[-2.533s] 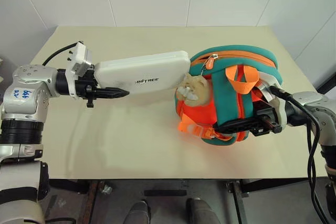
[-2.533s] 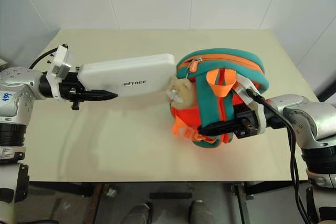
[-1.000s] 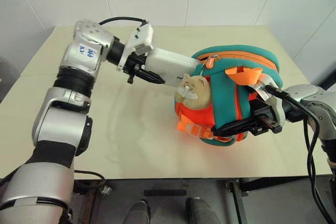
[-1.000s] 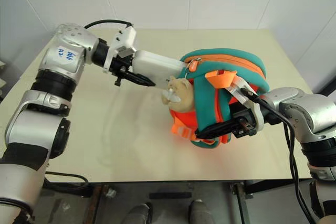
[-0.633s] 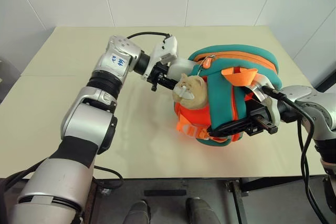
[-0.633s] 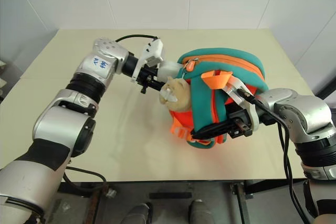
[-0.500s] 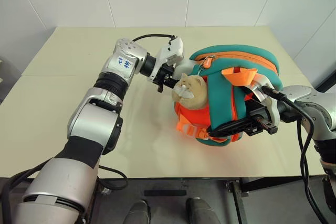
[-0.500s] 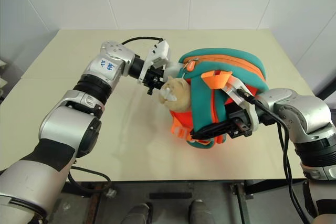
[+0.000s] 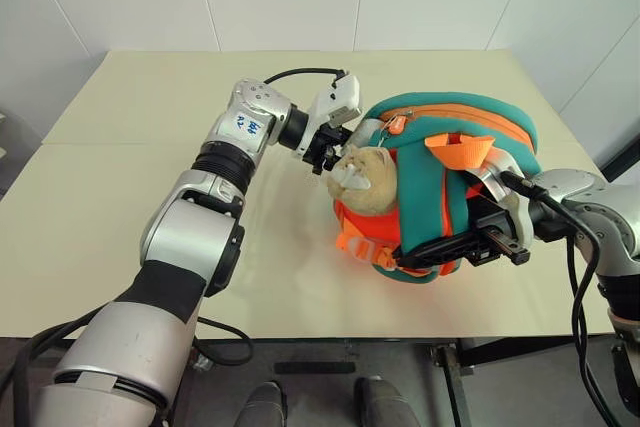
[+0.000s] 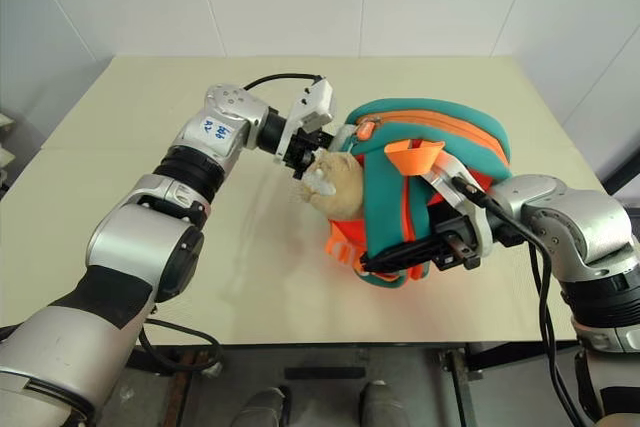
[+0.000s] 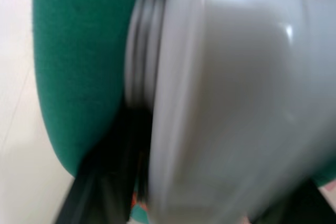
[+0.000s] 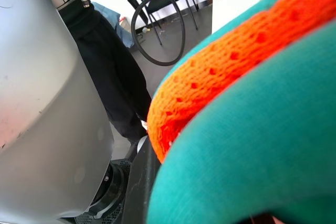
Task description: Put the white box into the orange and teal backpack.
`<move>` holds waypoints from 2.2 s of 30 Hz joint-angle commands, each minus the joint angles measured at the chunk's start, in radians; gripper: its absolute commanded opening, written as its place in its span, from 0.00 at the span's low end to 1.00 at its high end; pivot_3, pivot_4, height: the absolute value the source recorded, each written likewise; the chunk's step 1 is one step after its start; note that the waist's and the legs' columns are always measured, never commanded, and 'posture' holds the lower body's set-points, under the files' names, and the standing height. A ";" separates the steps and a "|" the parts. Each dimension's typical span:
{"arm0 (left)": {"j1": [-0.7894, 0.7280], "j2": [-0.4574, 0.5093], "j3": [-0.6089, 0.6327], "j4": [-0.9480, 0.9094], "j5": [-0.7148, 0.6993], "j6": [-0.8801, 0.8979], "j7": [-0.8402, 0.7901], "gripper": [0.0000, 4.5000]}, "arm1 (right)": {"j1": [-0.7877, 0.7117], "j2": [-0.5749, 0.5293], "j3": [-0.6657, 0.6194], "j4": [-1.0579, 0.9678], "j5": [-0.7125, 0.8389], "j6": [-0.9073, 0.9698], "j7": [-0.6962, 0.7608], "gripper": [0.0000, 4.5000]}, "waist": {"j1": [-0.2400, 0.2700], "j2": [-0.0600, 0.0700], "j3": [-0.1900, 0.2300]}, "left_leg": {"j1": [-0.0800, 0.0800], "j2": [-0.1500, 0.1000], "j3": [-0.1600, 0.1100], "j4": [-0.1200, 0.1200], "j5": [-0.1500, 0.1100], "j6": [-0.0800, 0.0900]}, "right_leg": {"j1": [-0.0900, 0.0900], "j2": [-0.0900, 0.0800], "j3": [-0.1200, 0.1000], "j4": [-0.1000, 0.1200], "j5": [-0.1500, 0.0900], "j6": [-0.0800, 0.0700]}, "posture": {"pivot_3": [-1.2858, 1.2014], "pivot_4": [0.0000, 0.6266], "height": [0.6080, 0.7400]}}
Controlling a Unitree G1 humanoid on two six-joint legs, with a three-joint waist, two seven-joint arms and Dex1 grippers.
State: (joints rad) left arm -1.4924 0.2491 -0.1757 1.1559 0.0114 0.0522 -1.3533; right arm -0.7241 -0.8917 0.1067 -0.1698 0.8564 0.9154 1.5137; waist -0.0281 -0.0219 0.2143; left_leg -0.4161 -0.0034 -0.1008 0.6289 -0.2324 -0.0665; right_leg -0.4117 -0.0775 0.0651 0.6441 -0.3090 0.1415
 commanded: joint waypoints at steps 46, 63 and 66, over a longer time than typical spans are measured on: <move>0.493 0.185 0.059 -1.017 -0.381 0.433 0.113 0.99 | 0.020 0.062 -0.031 0.007 -0.056 -0.042 -0.043 0.00 | 0.000 0.000 0.000 | 0.009 0.001 -0.001 0.000 0.000 0.000 | 0.009 0.000 0.000 0.002 0.000 -0.001 | 0.52 0.24 1.00; 0.548 0.175 0.058 -1.129 -0.439 0.516 0.194 0.38 | 0.033 0.066 -0.042 -0.006 -0.048 -0.041 -0.063 0.00 | -0.001 0.000 0.000 | 0.009 0.000 -0.001 0.000 0.000 0.000 | 0.010 0.000 0.000 0.000 0.000 -0.001 | 0.52 0.24 1.00; 0.535 0.232 0.066 -1.130 -0.462 0.533 0.126 0.22 | 0.033 0.066 -0.044 -0.006 -0.048 -0.040 -0.065 0.00 | -0.003 0.000 0.000 | 0.009 0.000 -0.001 -0.001 0.000 0.000 | 0.010 0.000 0.000 0.000 0.000 -0.001 | 0.52 0.24 1.00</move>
State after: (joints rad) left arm -0.9381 0.4531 -0.1287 0.0565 -0.4184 0.5791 -1.1850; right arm -0.6903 -0.8279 0.0820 -0.1540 0.7904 0.8747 1.4489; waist -0.0314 -0.0218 0.2142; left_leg -0.4064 -0.0030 -0.1013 0.6280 -0.2321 -0.0664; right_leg -0.4020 -0.0774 0.0656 0.6441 -0.3090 0.1409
